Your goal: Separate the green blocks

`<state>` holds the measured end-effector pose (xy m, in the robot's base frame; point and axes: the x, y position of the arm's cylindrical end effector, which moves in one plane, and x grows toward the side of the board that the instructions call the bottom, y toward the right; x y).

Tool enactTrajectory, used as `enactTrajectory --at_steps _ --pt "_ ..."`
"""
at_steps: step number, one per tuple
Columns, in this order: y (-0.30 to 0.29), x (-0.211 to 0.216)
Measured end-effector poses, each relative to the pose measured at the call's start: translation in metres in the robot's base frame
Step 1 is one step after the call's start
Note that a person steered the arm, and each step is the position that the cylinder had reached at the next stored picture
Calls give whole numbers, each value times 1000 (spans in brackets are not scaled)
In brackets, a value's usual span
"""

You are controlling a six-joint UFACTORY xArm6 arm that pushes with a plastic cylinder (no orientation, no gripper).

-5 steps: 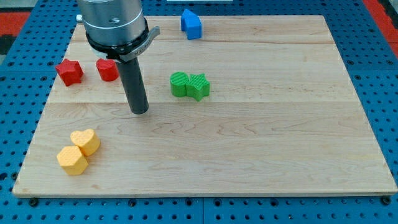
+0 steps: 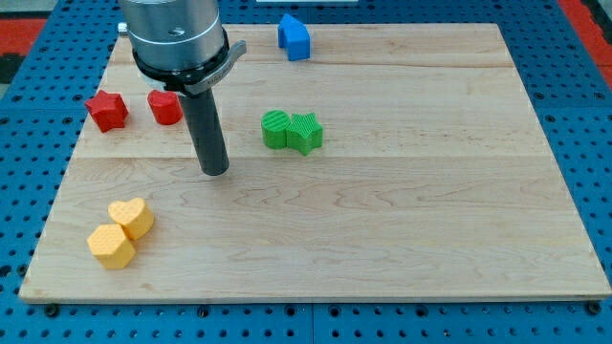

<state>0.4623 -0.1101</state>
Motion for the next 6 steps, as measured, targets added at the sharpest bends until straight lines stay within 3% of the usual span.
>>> enactTrajectory --at_steps 3,4,5,6 --pt "14 -19" --pt "49 -12" --pt "55 -30" --pt "107 -47"
